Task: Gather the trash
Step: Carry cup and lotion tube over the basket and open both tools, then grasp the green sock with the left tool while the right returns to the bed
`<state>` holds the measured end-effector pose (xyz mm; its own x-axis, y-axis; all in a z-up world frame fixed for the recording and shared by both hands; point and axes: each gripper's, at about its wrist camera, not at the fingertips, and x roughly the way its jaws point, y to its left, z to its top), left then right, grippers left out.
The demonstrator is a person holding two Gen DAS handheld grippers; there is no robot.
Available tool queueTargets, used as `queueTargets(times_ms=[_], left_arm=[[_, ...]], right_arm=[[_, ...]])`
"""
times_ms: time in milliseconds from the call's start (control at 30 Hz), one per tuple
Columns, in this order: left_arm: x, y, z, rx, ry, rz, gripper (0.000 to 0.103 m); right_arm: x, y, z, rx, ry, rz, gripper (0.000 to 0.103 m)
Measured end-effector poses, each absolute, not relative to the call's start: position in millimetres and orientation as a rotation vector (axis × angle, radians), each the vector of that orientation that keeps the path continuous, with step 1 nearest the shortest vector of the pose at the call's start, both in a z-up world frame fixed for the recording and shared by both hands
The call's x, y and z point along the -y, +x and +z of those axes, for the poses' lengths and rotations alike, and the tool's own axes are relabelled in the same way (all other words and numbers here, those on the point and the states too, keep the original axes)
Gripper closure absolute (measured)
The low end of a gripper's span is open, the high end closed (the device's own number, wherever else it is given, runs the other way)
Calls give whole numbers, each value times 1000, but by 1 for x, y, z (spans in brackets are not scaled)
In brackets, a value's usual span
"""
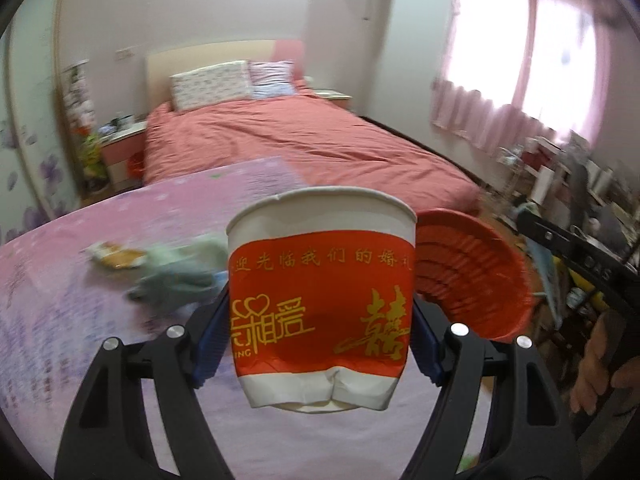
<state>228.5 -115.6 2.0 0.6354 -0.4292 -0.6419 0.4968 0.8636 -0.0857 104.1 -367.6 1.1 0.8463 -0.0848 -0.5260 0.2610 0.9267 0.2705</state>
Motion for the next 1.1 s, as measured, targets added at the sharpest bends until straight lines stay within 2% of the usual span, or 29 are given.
queueTargets(times_ms=[367,533,567,600,667,700,900,1100], left_arm=[[242,237,-26,-747,155,-726,28],[277,249,-45,-775,196,-753,26],[281,252,-50,-786,206,-748,22],[284,255,-56,-799,214,-741,17],[282,260,-62,-809,216,-722,14],[279,263,-66,-819,212,-717,13],[250,270,-71,-832,199,-645,12],[178,270,-66,-782,209,-490,12]], right_arm=[[448,118,-26,-532,510,-246,76],[477,131,-44,-546,580,-268,75],[481,134,-48,-552,594,-274,74],[486,134,-52,-554,604,-282,66],[491,136,-58,-564,617,-289,51],[492,136,-61,-565,617,-293,47],[479,125,-70,-592,567,-320,47],[446,121,-67,-609,449,-333,47]])
